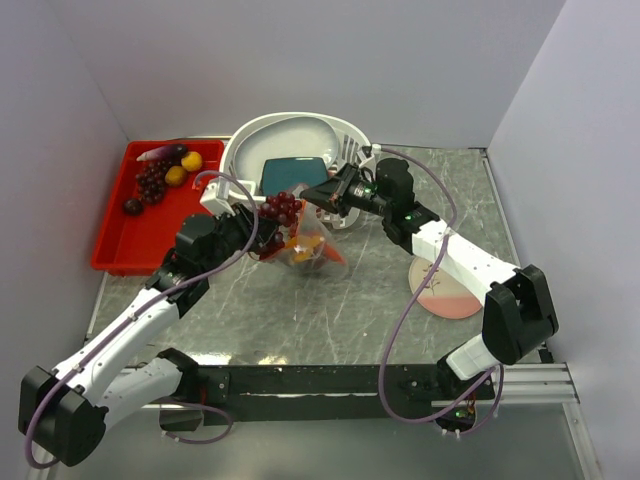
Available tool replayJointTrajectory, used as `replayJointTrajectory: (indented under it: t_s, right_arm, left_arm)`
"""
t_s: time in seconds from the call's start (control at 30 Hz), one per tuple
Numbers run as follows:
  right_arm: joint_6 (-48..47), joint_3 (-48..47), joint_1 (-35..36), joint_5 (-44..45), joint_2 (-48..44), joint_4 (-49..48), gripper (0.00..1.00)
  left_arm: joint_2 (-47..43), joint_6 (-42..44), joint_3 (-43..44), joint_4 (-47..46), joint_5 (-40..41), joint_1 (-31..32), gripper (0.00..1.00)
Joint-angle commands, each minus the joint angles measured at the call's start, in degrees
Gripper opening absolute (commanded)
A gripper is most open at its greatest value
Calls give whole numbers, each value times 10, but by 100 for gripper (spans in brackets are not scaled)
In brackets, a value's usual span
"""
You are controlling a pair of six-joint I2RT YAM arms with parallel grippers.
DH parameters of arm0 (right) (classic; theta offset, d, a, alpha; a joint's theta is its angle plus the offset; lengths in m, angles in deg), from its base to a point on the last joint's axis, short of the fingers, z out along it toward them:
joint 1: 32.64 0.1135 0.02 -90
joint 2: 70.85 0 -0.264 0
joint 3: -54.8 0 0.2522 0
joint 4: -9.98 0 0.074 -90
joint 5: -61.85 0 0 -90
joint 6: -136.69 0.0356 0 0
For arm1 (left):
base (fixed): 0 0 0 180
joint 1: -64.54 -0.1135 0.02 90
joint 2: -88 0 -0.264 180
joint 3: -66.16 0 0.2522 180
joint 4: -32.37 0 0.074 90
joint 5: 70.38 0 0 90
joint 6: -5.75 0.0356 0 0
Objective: Place the food in the zip-top bag and seal the zipper
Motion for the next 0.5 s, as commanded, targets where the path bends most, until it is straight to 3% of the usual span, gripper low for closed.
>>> replayJointTrajectory:
  t_s: [0.0, 0.47]
  right_arm:
    - [13, -1, -5, -15, -7, -57, 0]
    - [-50, 6, 1, 44, -45, 6, 0]
  left_arm:
    - [-23, 29, -1, -9, -6, 3, 18]
    - [66, 52, 82, 121, -6, 4, 18]
